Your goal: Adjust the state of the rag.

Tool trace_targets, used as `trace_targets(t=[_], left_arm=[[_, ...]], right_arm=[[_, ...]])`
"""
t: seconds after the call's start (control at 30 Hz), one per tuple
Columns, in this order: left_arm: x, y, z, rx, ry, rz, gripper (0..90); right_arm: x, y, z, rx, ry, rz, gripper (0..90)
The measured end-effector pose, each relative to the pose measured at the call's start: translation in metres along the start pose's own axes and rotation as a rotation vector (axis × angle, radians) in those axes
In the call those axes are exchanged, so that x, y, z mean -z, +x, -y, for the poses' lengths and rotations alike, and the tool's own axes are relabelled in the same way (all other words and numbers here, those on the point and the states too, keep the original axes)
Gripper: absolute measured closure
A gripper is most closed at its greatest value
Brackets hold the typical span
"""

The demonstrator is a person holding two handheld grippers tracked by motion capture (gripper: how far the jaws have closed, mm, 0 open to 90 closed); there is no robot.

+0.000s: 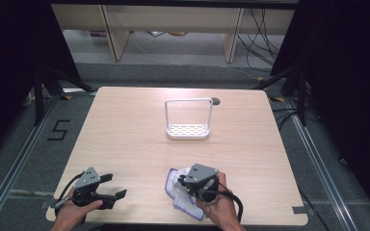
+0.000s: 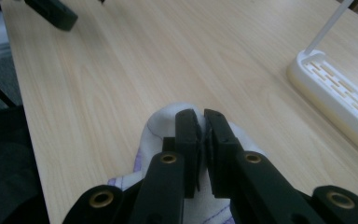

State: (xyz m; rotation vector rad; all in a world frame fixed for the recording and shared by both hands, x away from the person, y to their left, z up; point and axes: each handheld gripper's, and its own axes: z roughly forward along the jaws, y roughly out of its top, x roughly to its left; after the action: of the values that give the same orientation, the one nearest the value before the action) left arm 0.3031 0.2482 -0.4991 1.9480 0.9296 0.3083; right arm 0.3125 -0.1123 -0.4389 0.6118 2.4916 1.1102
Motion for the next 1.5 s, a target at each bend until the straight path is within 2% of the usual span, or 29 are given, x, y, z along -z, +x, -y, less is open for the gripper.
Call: trace_targets(t=[0.1, 0.13, 0.27, 0.3, 0.37, 0.4, 0.43, 0.47, 0.53, 0.57, 0.6, 0.63, 0.73, 0.8, 0.83, 0.87, 0.9, 0.93, 0.97, 1.0, 1.03, 1.1, 1.13, 1.17, 1.2, 1.3, 1.4, 1.43, 1.5], left_arm=[[0.0, -0.001, 0.0, -0.001, 0.002, -0.006, 16.0], [-0.001, -0.003, 0.0, -0.007, 0.003, -0.013, 16.1], [-0.003, -0.006, 0.0, -0.017, -0.001, -0.001, 16.9], [-0.003, -0.006, -0.001, -0.029, 0.006, 0.005, 17.1], [-0.006, -0.009, -0.001, -0.028, -0.006, 0.008, 18.3], [-0.007, -0.01, -0.002, -0.043, 0.004, 0.023, 19.7], [-0.007, -0.01, -0.002, -0.043, 0.004, 0.023, 21.0], [-0.01, -0.014, -0.003, -0.064, 0.01, 0.036, 21.0], [-0.014, -0.018, -0.004, -0.077, 0.011, 0.044, 22.0], [-0.016, -0.019, -0.005, -0.085, 0.028, 0.045, 22.9], [-0.02, -0.02, -0.004, -0.089, 0.019, 0.053, 23.7], [-0.021, -0.021, -0.005, -0.105, 0.037, 0.051, 24.1], [-0.026, -0.024, -0.008, -0.104, 0.037, 0.064, 24.4], [-0.03, -0.025, -0.012, -0.108, 0.029, 0.076, 24.5], [-0.03, -0.025, -0.012, -0.108, 0.029, 0.076, 24.5], [-0.037, -0.029, -0.016, -0.119, 0.026, 0.086, 24.6], [-0.041, -0.032, -0.019, -0.129, 0.027, 0.09, 24.6], [-0.045, -0.033, -0.022, -0.145, 0.039, 0.095, 24.8], [-0.05, -0.035, -0.026, -0.156, 0.038, 0.098, 25.0], [-0.056, -0.038, -0.029, -0.153, 0.023, 0.108, 25.3], [-0.061, -0.039, -0.033, -0.168, 0.029, 0.111, 25.8], [-0.072, -0.041, -0.04, -0.175, 0.03, 0.112, 26.2], [-0.079, -0.041, -0.044, -0.164, 0.025, 0.115, 26.5], [-0.084, -0.039, -0.048, -0.175, 0.038, 0.124, 26.8], [-0.09, -0.04, -0.051, -0.163, 0.033, 0.116, 27.3], [-0.103, -0.04, -0.06, -0.176, 0.035, 0.11, 27.7], [-0.108, -0.04, -0.063, -0.179, 0.034, 0.109, 27.2], [-0.111, -0.039, -0.065, -0.184, 0.035, 0.104, 27.1], [-0.113, -0.036, -0.064, -0.174, 0.034, 0.089, 26.7]], right_arm=[[0.007, -0.006, -0.001, -0.023, -0.028, -0.019, 85.3], [0.015, -0.013, -0.002, -0.037, -0.041, -0.027, 85.3], [0.033, -0.031, 0.003, -0.09, -0.067, -0.005, 85.4], [0.036, -0.035, 0.004, -0.089, -0.074, -0.003, 85.4], [0.041, -0.044, 0.01, -0.12, -0.059, 0.021, 85.3], [0.043, -0.05, 0.014, -0.127, -0.047, 0.03, 85.4], [0.043, -0.05, 0.014, -0.127, -0.047, 0.03, 85.4], [0.045, -0.062, 0.023, -0.149, -0.04, 0.046, 85.4], [0.043, -0.071, 0.034, -0.163, -0.015, 0.057, 85.4], [0.04, -0.076, 0.04, -0.167, 0.005, 0.072, 85.4], [0.038, -0.08, 0.045, -0.171, 0.025, 0.08, 85.4], [0.035, -0.084, 0.051, -0.177, 0.043, 0.088, 85.4], [0.031, -0.096, 0.067, -0.223, 0.085, 0.098, 85.4], [0.028, -0.1, 0.075, -0.24, 0.137, 0.104, 85.4], [0.028, -0.1, 0.075, -0.24, 0.137, 0.104, 85.4], [0.023, -0.102, 0.083, -0.25, 0.161, 0.099, 85.3], [0.02, -0.101, 0.086, -0.26, 0.154, 0.108, 85.1], [0.021, -0.102, 0.086, -0.257, 0.182, 0.102, 84.3], [0.023, -0.102, 0.086, -0.264, 0.183, 0.116, 81.0], [0.026, -0.101, 0.084, -0.283, 0.179, 0.156, 72.7], [0.031, -0.099, 0.08, -0.296, 0.179, 0.19, 68.2], [0.043, -0.091, 0.071, -0.299, 0.117, 0.219, 57.6], [0.048, -0.087, 0.067, -0.287, 0.077, 0.209, 55.3], [0.053, -0.077, 0.061, -0.322, 0.068, 0.198, 53.1], [0.055, -0.069, 0.057, -0.31, 0.041, 0.176, 52.0], [0.048, -0.042, 0.045, -0.25, -0.015, 0.083, 50.7], [0.033, -0.018, 0.039, -0.246, -0.002, 0.006, 49.9], [0.026, -0.012, 0.039, -0.229, 0.008, -0.017, 49.9], [0.016, -0.002, 0.04, -0.22, 0.043, -0.046, 49.9]])
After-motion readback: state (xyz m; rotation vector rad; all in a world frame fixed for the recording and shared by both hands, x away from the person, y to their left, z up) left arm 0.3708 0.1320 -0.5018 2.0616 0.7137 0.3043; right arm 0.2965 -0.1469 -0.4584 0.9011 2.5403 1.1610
